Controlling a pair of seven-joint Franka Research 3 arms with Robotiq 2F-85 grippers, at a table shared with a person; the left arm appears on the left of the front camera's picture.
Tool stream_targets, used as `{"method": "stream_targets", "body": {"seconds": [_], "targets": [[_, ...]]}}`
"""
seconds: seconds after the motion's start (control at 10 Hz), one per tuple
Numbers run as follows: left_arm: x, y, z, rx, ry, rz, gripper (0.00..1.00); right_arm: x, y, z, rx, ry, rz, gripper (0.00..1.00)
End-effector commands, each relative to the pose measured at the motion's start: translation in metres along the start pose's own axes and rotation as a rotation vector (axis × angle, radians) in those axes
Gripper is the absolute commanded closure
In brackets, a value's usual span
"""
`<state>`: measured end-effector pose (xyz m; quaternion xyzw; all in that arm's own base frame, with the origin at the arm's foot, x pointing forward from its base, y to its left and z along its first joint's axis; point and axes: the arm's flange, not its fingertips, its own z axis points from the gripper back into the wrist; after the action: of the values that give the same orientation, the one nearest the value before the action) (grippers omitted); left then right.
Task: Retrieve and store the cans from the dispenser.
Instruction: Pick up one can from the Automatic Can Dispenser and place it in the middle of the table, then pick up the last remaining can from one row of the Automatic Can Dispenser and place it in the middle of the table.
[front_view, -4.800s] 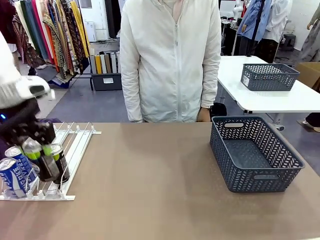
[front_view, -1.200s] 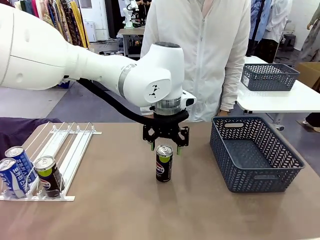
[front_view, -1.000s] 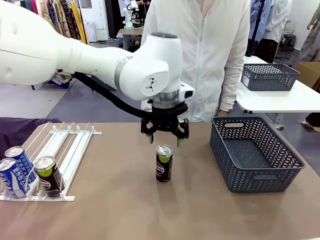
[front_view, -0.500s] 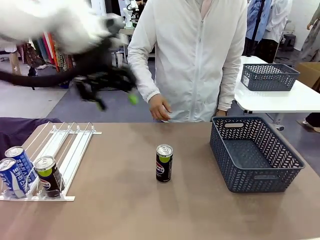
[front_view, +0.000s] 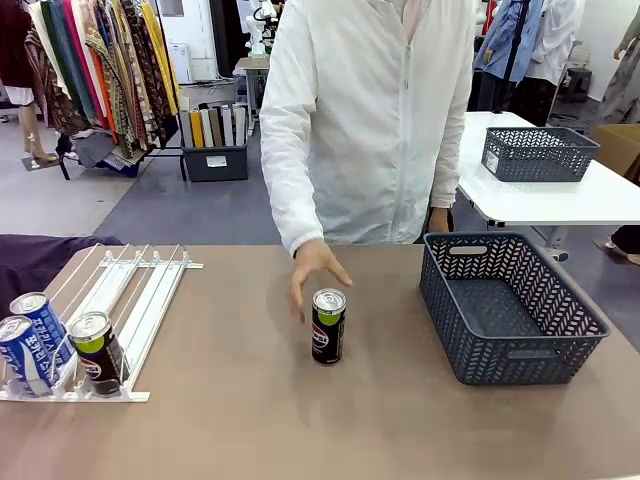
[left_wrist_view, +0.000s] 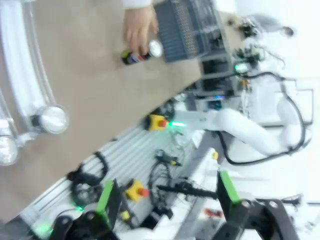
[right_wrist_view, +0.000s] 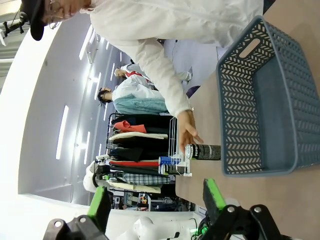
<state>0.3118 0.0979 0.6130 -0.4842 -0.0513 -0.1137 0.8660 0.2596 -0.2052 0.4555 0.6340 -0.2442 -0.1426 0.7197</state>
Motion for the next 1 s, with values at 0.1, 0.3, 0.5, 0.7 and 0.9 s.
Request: {"method": "stream_targets", "body": {"seconds": [0.1,0.3,0.5,0.7,0.9], "targets": [[0.018,0.059,0.051,-0.248,-0.070,0.081,0.00,-0.002,0.002,0.001,0.001,0.007,0.004,0.00],[0.002,0.052,0.043,-0.176,-0.040,0.039,0.00,-0.002,0.002,0.001,0.001,0.007,0.004,0.00],[0.002,0.052,0.043,-0.176,-0.040,0.039,0.00,-0.002,0.002,0.001,0.001,0.007,0.004,0.00],[0.002,0.052,0.043,-0.176,-0.040,0.039,0.00,-0.002,0.002,0.001,0.001,0.007,0.004,0.00],[0.002,0.052,0.043,-0.176,-0.040,0.039,0.00,-0.002,0.002,0.001,0.001,0.007,0.004,0.00]]}}
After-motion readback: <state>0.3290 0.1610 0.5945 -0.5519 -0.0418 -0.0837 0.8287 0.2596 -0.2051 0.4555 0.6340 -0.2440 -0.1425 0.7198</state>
